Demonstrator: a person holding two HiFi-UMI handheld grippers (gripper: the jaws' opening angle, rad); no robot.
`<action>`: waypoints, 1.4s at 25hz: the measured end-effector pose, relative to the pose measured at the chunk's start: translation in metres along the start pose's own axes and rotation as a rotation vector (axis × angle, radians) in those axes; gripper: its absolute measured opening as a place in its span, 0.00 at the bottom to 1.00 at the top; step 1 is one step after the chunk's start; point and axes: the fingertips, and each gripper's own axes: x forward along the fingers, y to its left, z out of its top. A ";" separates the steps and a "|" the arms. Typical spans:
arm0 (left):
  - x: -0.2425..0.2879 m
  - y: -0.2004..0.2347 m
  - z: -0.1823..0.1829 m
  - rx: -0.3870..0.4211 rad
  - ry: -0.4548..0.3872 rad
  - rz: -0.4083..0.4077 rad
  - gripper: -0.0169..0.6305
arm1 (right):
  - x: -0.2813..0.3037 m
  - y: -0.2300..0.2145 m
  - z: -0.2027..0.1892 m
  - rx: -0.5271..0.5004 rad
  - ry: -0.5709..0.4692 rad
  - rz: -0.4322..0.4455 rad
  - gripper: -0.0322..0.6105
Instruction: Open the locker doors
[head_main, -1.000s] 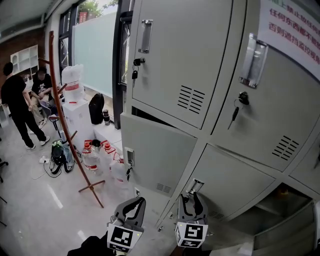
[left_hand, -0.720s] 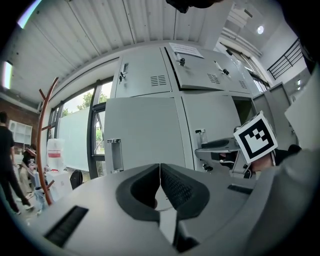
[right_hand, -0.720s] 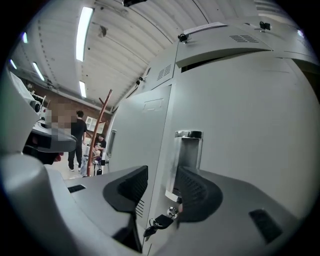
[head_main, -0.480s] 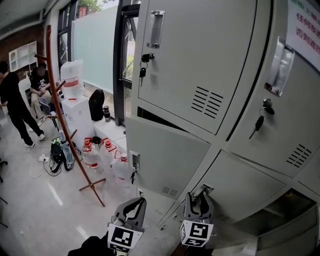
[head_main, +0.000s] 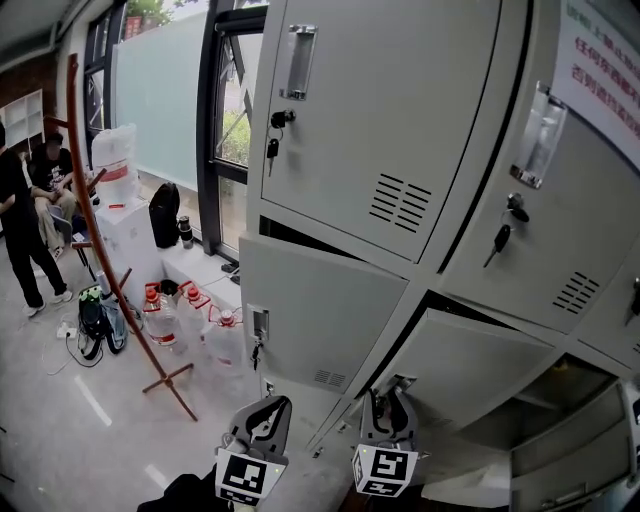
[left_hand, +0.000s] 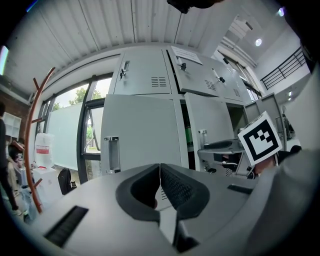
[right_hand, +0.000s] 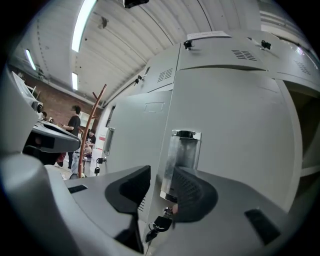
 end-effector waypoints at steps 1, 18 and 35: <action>-0.002 -0.001 0.000 -0.001 -0.003 -0.014 0.06 | -0.004 0.001 0.000 -0.002 0.004 -0.010 0.30; -0.027 -0.020 0.008 0.022 -0.061 -0.250 0.06 | -0.075 0.014 -0.001 0.029 0.031 -0.185 0.27; -0.049 -0.066 0.014 0.050 -0.099 -0.474 0.06 | -0.149 0.012 -0.006 0.034 0.059 -0.377 0.23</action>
